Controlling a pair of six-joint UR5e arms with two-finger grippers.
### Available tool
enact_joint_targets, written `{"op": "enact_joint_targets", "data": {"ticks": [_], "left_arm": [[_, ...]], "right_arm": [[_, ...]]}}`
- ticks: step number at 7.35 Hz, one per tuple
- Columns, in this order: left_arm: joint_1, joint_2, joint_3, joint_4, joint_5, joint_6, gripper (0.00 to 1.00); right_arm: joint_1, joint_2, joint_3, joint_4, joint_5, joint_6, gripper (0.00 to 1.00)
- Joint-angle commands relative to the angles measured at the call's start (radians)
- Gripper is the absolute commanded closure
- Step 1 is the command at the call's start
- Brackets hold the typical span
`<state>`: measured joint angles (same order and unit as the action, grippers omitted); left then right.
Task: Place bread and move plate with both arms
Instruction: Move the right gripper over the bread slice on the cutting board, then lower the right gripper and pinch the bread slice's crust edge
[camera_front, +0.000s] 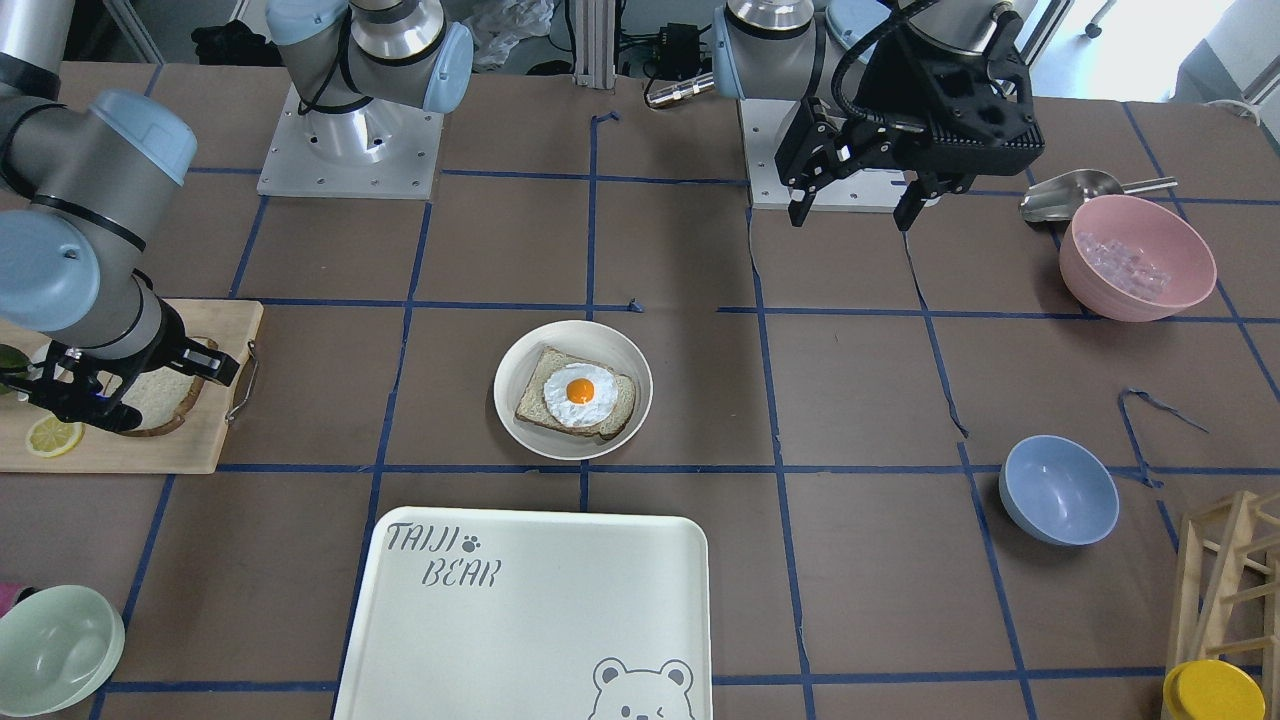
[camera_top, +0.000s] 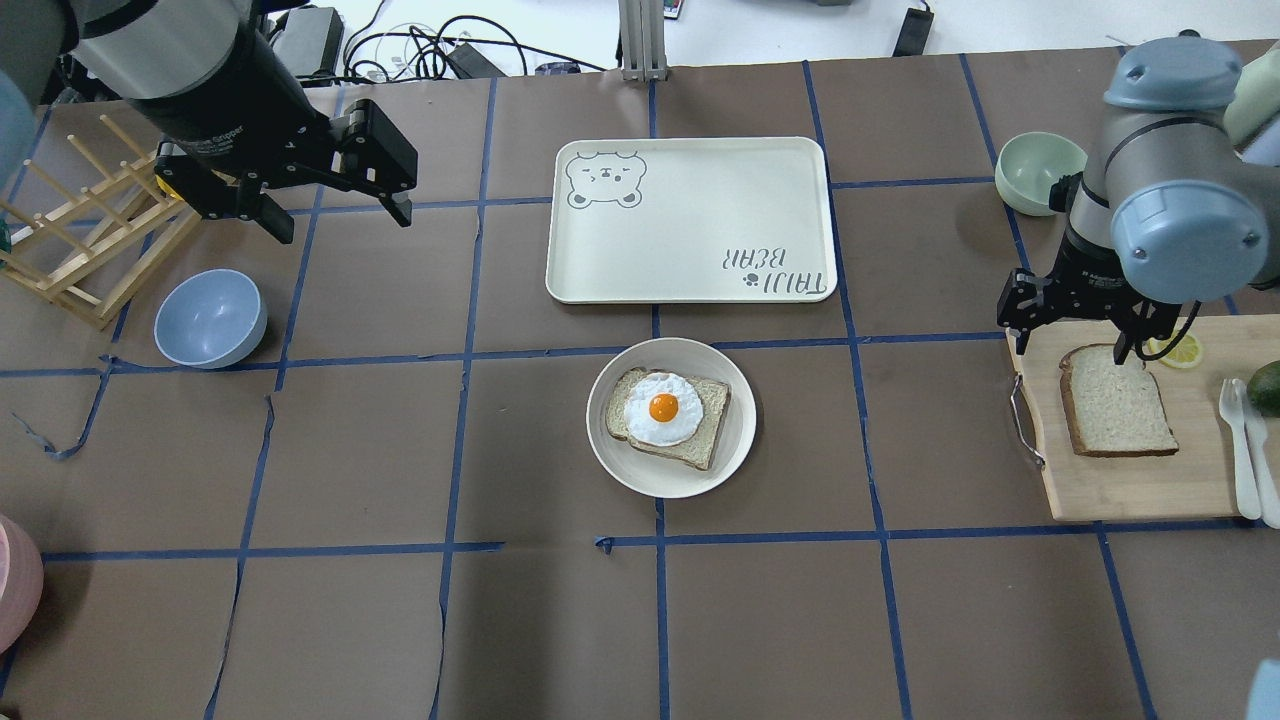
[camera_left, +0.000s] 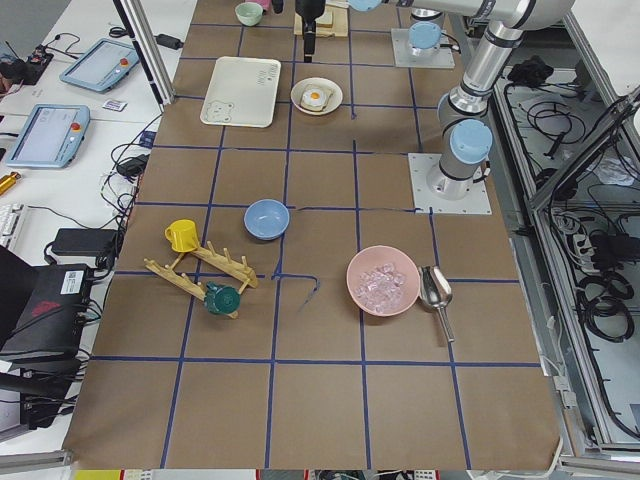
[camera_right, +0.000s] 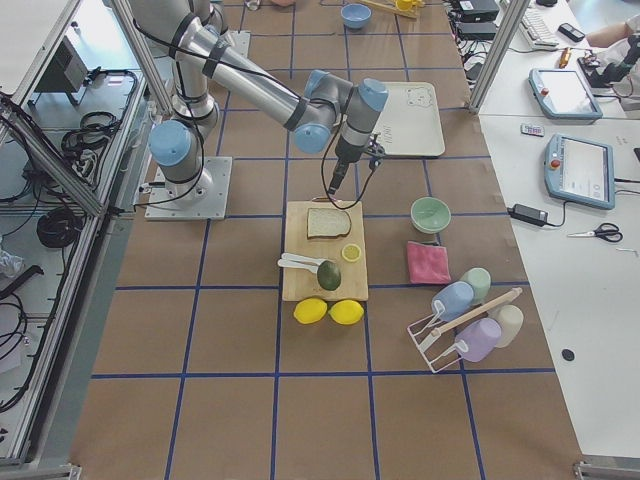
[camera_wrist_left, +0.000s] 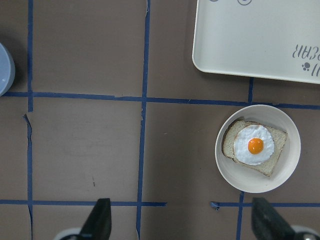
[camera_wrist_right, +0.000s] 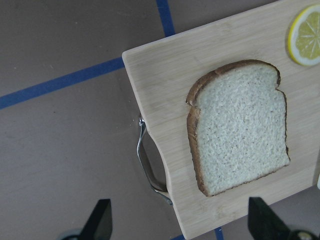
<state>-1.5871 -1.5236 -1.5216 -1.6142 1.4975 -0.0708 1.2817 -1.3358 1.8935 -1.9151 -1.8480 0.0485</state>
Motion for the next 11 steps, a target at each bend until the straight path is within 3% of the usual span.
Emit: {"op": "enact_joint_targets", "data": {"ticks": [1,3,7,8,11], "left_arm": [[-0.011,0.028,0.006,-0.006,0.004,-0.001,0.0],[-0.008,0.034,-0.011,-0.007,0.01,-0.001,0.0],[-0.008,0.026,-0.025,0.023,0.038,-0.001,0.0],[-0.007,0.023,-0.02,0.023,0.068,-0.003,0.0],[-0.007,0.019,-0.015,0.023,0.066,-0.012,0.0]], "right_arm": [[-0.016,0.052,0.006,-0.083,-0.037,0.002,0.32],[-0.041,0.11,0.004,-0.177,-0.031,0.008,0.33],[-0.041,0.156,0.006,-0.216,-0.033,0.021,0.33],[-0.041,0.156,0.004,-0.213,-0.034,0.018,0.45],[-0.041,0.156,0.006,-0.213,-0.034,0.022,0.56]]}}
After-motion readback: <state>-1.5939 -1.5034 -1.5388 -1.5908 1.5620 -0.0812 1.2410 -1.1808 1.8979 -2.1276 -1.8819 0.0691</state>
